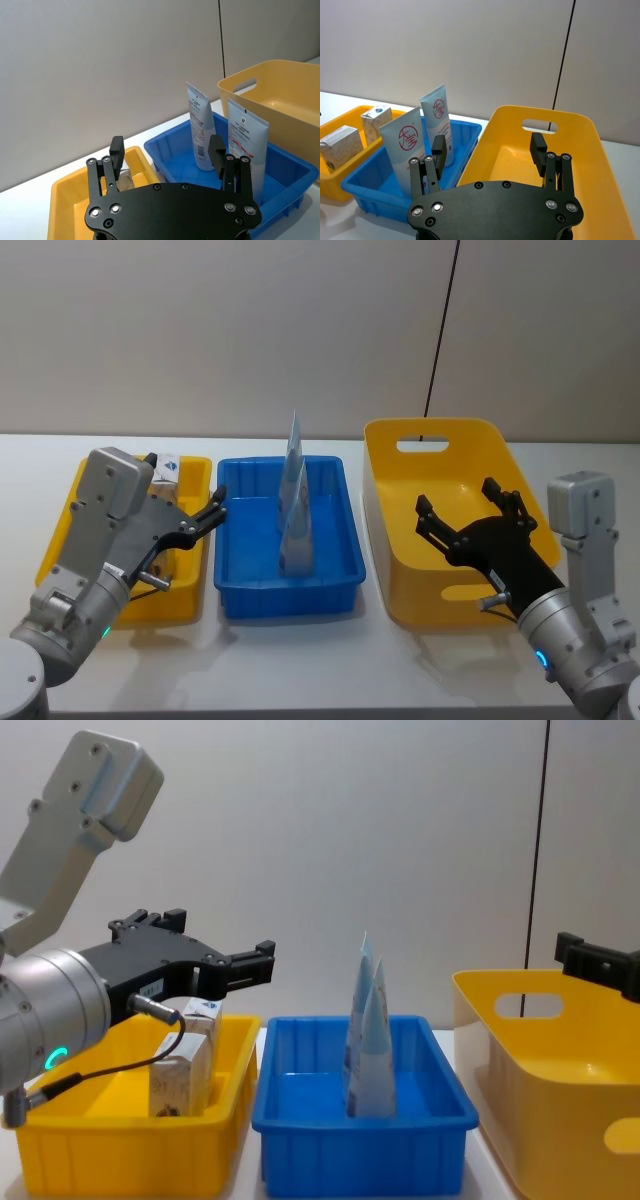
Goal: Bimanual collaborative sorting of washing and personal care products
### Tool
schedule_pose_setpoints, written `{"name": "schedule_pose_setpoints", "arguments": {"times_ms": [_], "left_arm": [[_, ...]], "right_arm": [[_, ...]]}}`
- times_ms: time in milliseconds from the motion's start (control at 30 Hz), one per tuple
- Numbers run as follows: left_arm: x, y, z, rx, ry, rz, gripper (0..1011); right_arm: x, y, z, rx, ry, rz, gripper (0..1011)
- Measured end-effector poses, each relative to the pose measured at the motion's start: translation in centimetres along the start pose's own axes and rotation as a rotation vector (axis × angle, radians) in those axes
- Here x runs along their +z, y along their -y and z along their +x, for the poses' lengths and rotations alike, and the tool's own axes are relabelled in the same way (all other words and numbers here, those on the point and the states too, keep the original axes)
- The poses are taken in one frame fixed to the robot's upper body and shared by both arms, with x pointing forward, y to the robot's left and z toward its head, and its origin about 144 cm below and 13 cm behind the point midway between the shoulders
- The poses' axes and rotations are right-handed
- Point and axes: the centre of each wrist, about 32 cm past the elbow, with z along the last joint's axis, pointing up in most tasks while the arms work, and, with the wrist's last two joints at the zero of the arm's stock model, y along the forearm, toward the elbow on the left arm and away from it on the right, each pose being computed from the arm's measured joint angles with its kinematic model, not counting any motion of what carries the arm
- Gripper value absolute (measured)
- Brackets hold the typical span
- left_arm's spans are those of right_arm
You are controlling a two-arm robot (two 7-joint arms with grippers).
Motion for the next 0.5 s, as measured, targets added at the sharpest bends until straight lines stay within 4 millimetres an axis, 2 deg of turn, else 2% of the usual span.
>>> {"name": "schedule_pose_setpoints", "arguments": {"times_ms": [500], "left_arm": [[0.00, 0.00, 0.00, 0.000, 0.000, 0.000, 1001]], "right_arm": [[0.00, 0.00, 0.00, 0.000, 0.000, 0.000, 1002]]}}
